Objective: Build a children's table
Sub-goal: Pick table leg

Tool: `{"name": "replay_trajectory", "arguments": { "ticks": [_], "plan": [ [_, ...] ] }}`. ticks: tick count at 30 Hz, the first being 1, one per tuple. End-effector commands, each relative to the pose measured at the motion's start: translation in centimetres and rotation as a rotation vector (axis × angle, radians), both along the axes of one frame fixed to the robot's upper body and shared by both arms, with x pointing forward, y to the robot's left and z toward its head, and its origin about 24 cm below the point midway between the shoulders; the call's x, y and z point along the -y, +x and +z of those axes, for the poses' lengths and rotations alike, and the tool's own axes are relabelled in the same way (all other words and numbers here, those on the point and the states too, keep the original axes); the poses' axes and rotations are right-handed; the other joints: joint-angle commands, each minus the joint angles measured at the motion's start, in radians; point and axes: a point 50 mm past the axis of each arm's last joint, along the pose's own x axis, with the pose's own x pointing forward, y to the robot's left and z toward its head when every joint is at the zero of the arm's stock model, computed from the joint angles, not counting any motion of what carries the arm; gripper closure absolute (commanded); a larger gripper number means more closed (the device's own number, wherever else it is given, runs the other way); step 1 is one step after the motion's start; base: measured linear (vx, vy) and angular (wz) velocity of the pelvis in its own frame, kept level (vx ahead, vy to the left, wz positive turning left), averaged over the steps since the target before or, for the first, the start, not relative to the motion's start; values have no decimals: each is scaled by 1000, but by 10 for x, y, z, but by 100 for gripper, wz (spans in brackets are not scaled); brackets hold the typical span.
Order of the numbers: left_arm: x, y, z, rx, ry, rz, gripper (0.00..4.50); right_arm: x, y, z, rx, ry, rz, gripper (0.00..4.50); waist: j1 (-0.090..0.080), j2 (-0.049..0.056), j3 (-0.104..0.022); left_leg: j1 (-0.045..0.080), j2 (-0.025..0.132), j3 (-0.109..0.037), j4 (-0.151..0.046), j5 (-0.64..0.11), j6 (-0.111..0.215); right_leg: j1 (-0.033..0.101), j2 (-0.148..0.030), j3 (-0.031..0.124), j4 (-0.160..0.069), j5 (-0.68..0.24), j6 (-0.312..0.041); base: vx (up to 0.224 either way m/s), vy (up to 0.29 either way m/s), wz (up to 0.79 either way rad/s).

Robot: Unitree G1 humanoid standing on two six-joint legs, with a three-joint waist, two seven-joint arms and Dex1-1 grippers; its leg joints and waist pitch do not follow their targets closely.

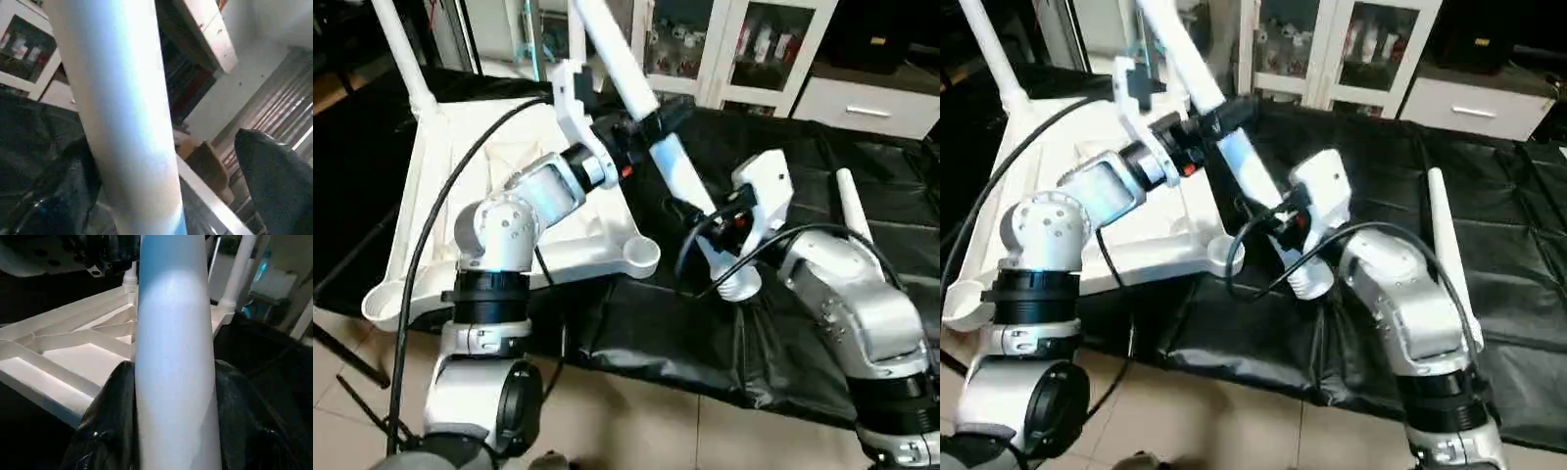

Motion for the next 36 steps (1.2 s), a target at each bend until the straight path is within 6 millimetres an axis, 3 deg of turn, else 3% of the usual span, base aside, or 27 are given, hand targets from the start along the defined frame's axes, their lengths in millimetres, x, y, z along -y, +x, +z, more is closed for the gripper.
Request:
{"name": "replay_trajectory", "arguments": {
  "ticks": [1, 2, 3, 4, 5, 6, 10, 13, 19, 20, 22, 24, 26, 28, 29, 31, 32, 33, 36],
  "plan": [
    [5, 0, 9, 12, 5, -10, 12, -2, 0, 3, 57, -28, -21, 273, -3, 14, -78, 11, 43, -20, -69, -165, -11, 60, -53, 46, -70, -65, -215, 0, 0, 0],
    [6, 3, 6, -21, 8, 8, 4, -4, 1, 3, 91, -49, -45, 273, -2, 13, -78, 11, 43, -21, -69, -168, -11, 61, -53, 47, -69, -71, -215, 0, 0, 0],
    [6, 3, 6, -21, 8, 8, 4, -4, 1, 3, 91, -49, -45, 273, -5, 19, -77, 12, 42, -20, -69, -168, -12, 59, -52, 47, -71, -74, -213, 0, 0, 0],
    [5, 6, 6, -39, 4, 33, 24, -5, 2, 4, 118, -72, -67, 273, -5, 18, -78, 12, 42, -20, -68, -170, -11, 60, -52, 48, -70, -74, -214, 0, 0, 0],
    [5, 8, 5, -58, -4, 44, 39, -7, 3, 4, 133, -86, -80, 273, -6, 27, -77, 12, 41, -20, -67, -171, -14, 59, -51, 47, -71, -74, -212, 0, 0, 0],
    [5, 9, 4, -67, -7, 51, 47, -8, 3, 4, 140, -92, -85, 273, -7, 21, -78, 13, 40, -20, -67, -167, -10, 61, -50, 48, -70, -66, -213, 0, 0, 0],
    [5, 11, 0, -93, 12, 83, 86, -11, 4, 4, 151, -89, -109, 273, -10, 30, -80, 9, 39, -21, -66, -156, 5, 63, -51, 47, -69, -69, -214, 0, 0, 0],
    [3, 15, 2, -104, -7, 117, 97, -10, 6, 4, 153, -87, -121, 273, -15, 24, -80, 5, 37, -19, -63, -146, 23, 66, -51, 47, -70, -54, -226, 0, 0, 0],
    [-2, 16, 4, -104, -1, 139, 161, -11, 9, 3, 157, -84, -130, 273, -20, 23, -79, 3, 38, -20, -63, -131, 39, 66, -52, 46, -70, -83, -224, 0, 0, 0],
    [-5, 16, 6, -103, -3, 146, 173, -12, 10, 4, 161, -84, -125, 273, -19, 17, -80, 4, 39, -19, -62, -126, 44, 65, -52, 46, -70, -84, -225, 0, 0, 0],
    [-9, 17, 6, -102, -4, 172, 183, -13, 10, 5, 165, -82, -119, 273, -19, 22, -79, 5, 40, -19, -62, -125, 47, 62, -52, 46, -69, -86, -226, 0, 0, 0],
    [-13, 18, 5, -109, -8, 195, 195, -14, 10, 5, 168, -83, -112, 273, -20, 35, -80, 8, 39, -20, -61, -127, 43, 61, -50, 45, -68, -72, -230, 0, 0, 0],
    [-15, 19, 4, -114, -8, 209, 218, -14, 10, 4, 168, -85, -112, 273, -21, 31, -81, 7, 39, -20, -61, -126, 43, 62, -50, 46, -68, -56, -234, 0, 0, 0],
    [-16, 21, 4, -118, -14, 218, 226, -14, 10, 5, 166, -80, -113, 217, -21, 24, -81, 7, 40, -19, -62, -126, 43, 63, -50, 46, -68, -50, -236, 0, 0, 0],
    [-16, 21, 4, -120, -18, 220, 230, -14, 10, 5, 166, -77, -113, 203, -20, 28, -81, 7, 39, -19, -61, -125, 44, 62, -51, 46, -66, -50, -240, 0, 0, 0],
    [-17, 22, 5, -116, -23, 233, 254, -14, 10, 5, 162, -70, -107, 195, -20, 25, -80, 6, 39, -19, -61, -125, 46, 63, -51, 46, -67, -56, -237, 0, 0, 0],
    [-17, 21, 5, -115, -24, 235, 262, -14, 10, 5, 161, -72, -103, 184, -20, 18, -81, 6, 39, -18, -60, -116, 50, 64, -51, 47, -65, -52, -234, 0, 0, 0],
    [-18, 22, 5, -115, -24, 246, 267, -14, 10, 5, 162, -76, -101, 171, -19, 20, -82, 6, 39, -18, -60, -111, 52, 64, -52, 47, -64, -48, -235, 0, 0, 0],
    [-23, 23, 4, -101, -13, 280, 282, -15, 8, 11, 163, -14, -59, 150, -19, 14, -81, 5, 40, -17, -60, -109, 63, 64, -53, 47, -66, -62, -230, 0, 0, 0]
  ]
}}
